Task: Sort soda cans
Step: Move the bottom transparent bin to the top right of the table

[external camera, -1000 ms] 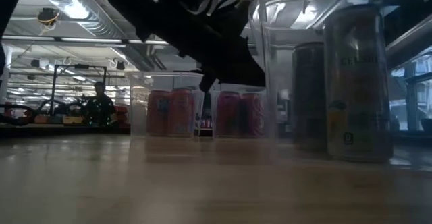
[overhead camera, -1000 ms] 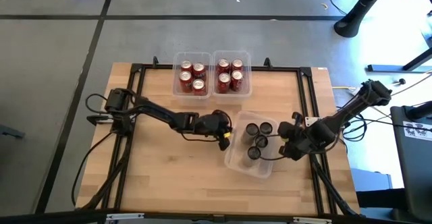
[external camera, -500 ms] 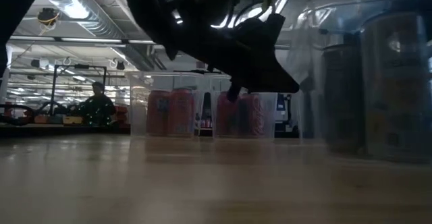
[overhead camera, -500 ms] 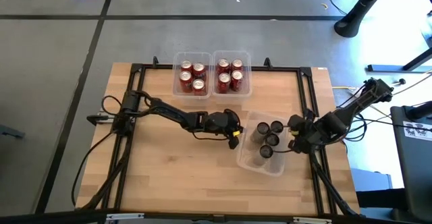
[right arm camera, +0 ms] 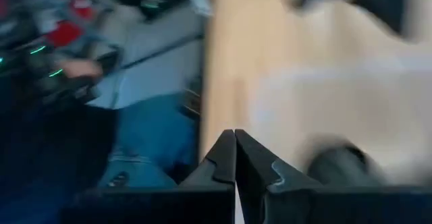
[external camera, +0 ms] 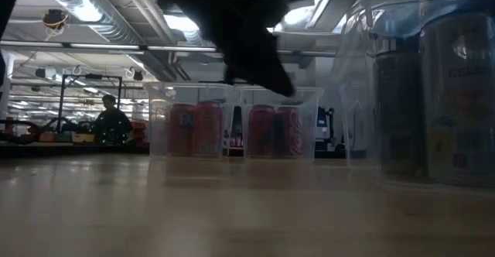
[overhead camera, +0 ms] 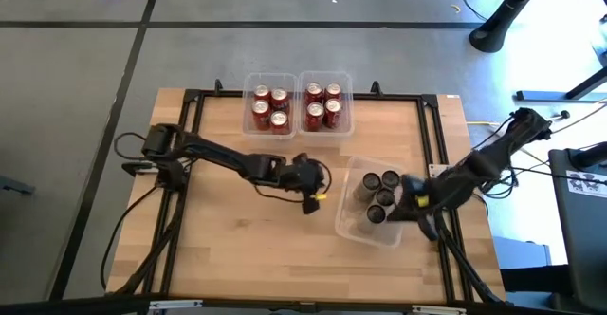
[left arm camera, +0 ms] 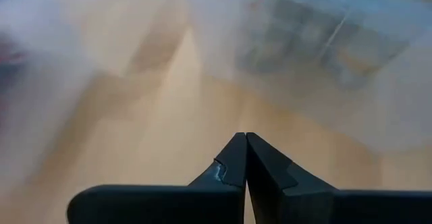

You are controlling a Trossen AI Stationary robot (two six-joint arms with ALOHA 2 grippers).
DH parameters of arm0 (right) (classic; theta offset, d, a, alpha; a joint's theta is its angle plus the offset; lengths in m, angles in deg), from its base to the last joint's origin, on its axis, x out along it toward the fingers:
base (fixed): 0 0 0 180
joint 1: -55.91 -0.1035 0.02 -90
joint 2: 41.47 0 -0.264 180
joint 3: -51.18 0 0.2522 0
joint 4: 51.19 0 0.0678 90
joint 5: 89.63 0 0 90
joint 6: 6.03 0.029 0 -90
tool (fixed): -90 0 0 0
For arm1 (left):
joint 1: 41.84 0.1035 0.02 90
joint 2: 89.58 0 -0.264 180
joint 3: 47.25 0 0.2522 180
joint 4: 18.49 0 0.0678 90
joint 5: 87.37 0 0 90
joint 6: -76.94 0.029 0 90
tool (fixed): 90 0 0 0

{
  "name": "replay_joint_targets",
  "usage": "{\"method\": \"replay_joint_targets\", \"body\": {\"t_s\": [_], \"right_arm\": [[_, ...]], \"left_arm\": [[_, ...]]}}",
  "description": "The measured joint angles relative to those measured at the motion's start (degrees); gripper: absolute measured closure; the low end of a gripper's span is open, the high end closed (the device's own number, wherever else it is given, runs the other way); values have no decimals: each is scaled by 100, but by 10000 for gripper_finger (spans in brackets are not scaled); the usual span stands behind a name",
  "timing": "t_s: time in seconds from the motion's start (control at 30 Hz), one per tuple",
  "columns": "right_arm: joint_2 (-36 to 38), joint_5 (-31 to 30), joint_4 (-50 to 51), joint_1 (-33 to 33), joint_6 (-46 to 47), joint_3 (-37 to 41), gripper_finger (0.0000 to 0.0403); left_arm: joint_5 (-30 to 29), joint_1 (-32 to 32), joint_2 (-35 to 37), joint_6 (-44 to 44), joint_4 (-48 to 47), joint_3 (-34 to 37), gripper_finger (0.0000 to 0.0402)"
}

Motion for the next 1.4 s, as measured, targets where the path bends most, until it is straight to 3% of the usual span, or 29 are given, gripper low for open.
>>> {"method": "replay_joint_targets", "body": {"t_s": [0.1,0.2,0.43,0.73,0.9,1.27,1.4], "right_arm": [[-571,47,-1018,-253,-571,-2,402],[-1153,-96,-1229,-368,-651,0,402],[-2252,-217,-1504,-492,-301,-49,402],[-3131,-765,-246,-634,-234,-1133,402],[-3597,-572,461,-615,-189,-1570,402],[-3529,-763,1442,-626,350,-1468,402],[-3518,-1263,1635,-628,370,-1429,402]], "left_arm": [[-663,-264,335,-42,-837,20,402],[-1075,-518,580,-206,-1454,26,402],[-1374,-832,771,-440,-1950,31,401],[-1398,-924,756,-525,-2148,31,402],[-1398,-954,756,-472,-2187,31,401],[-1695,-943,753,-455,-2182,31,401],[-1695,-943,753,-429,-2178,31,401]]}}
